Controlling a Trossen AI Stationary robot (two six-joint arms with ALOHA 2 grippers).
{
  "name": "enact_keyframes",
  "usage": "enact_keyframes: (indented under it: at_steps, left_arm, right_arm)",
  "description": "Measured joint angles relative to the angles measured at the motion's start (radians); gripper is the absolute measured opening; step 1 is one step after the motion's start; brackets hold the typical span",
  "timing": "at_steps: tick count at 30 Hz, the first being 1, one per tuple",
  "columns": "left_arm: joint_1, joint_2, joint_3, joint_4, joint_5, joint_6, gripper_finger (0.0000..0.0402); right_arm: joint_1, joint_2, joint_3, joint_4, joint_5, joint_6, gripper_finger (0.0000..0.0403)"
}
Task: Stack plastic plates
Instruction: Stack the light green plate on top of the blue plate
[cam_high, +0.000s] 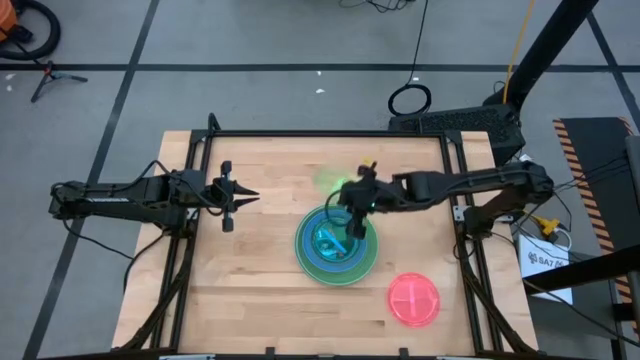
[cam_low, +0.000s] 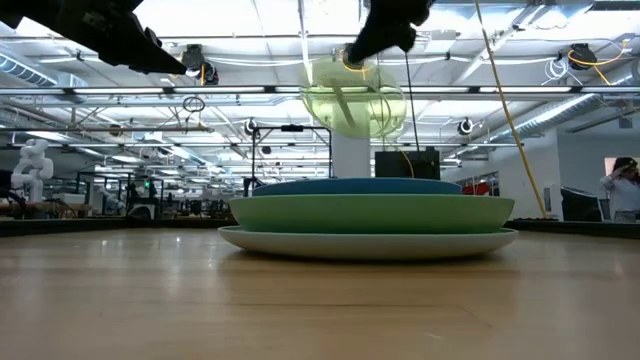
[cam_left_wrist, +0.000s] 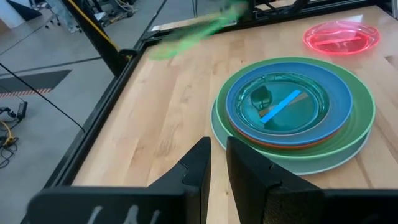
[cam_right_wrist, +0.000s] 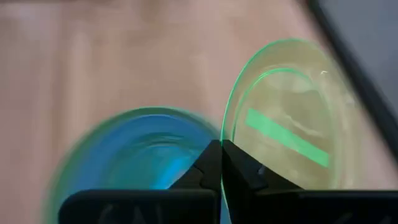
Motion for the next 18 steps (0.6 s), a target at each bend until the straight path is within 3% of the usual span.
enact_keyframes:
  at_steps: [4, 18]
  left_arm:
    - [0.000, 0.000, 0.000, 0.000, 0.000, -0.003, 0.0060]
    - [0.000, 0.000, 0.000, -0.004, 0.000, -0.013, 0.0060]
  right_arm:
    - [0.076, 0.065, 0.045, -0.016, -0.097, -0.008, 0.0000]
    - [0.196, 0.192, 0.087, -0.090, -0.123, 0.091, 0.0001]
